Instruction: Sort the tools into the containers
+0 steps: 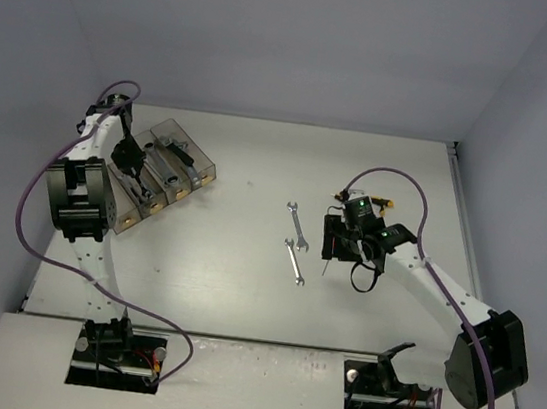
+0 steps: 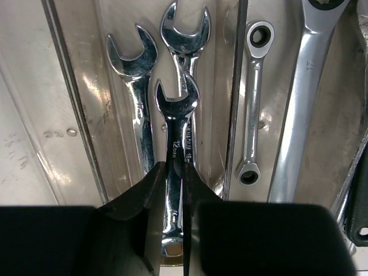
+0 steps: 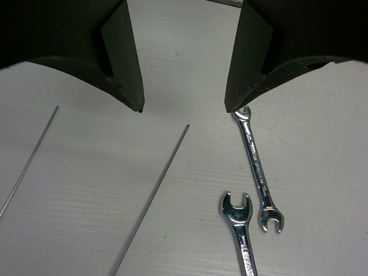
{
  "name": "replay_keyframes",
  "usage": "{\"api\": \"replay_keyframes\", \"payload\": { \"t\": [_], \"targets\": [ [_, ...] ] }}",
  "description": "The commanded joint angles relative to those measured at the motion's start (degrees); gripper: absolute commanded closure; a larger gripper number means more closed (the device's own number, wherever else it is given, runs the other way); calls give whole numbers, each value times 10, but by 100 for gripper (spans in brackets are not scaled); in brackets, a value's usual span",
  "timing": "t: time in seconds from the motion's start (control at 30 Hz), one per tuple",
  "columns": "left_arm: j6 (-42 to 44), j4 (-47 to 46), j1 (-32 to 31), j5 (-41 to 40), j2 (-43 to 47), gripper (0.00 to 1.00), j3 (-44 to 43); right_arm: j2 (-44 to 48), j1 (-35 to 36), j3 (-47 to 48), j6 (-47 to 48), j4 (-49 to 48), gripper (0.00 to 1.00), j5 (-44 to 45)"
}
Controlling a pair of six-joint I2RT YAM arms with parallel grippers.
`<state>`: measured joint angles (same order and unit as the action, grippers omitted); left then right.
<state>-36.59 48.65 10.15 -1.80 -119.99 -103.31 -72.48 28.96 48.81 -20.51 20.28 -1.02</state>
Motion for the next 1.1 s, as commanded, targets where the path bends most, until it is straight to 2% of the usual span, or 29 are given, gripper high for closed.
{"api": "replay_keyframes", "payload": {
  "t": [0.0, 0.1, 0.17, 0.37, 0.53, 0.67, 0.73, 0.77, 0.9, 1.07],
  "targets": [
    [-1, -12, 6, -2, 54, 93, -10, -27, 7, 39, 15, -16, 45, 22],
    [-1, -15, 6, -11, 85, 80, 12, -51, 11, 60, 29, -16, 45, 16],
    [-4, -19, 6, -9, 104, 65, 21, -67, 13, 72, 44, -16, 46, 16],
    [-5, -23, 7, 4, 152, 47, 48, -122, 21, 114, 55, -23, 47, 17],
    [-2, -26, -10, 45, 217, 45, 67, -160, 28, 149, 60, -29, 50, 21],
    [5, -44, -66, 79, 291, 43, 111, -203, 29, 172, 68, -33, 57, 33],
    [6, -57, -128, 91, 341, 41, 162, -235, 32, 190, 72, -34, 62, 31],
    [6, -59, -130, 97, 342, 41, 163, -236, 33, 190, 75, -34, 63, 30],
    [1, -79, -211, 135, 416, 40, 254, -288, 37, 230, 79, -35, 60, 30],
    [-3, -84, -245, 177, 482, 37, 327, -341, 42, 275, 78, -34, 55, 36]
  ]
}}
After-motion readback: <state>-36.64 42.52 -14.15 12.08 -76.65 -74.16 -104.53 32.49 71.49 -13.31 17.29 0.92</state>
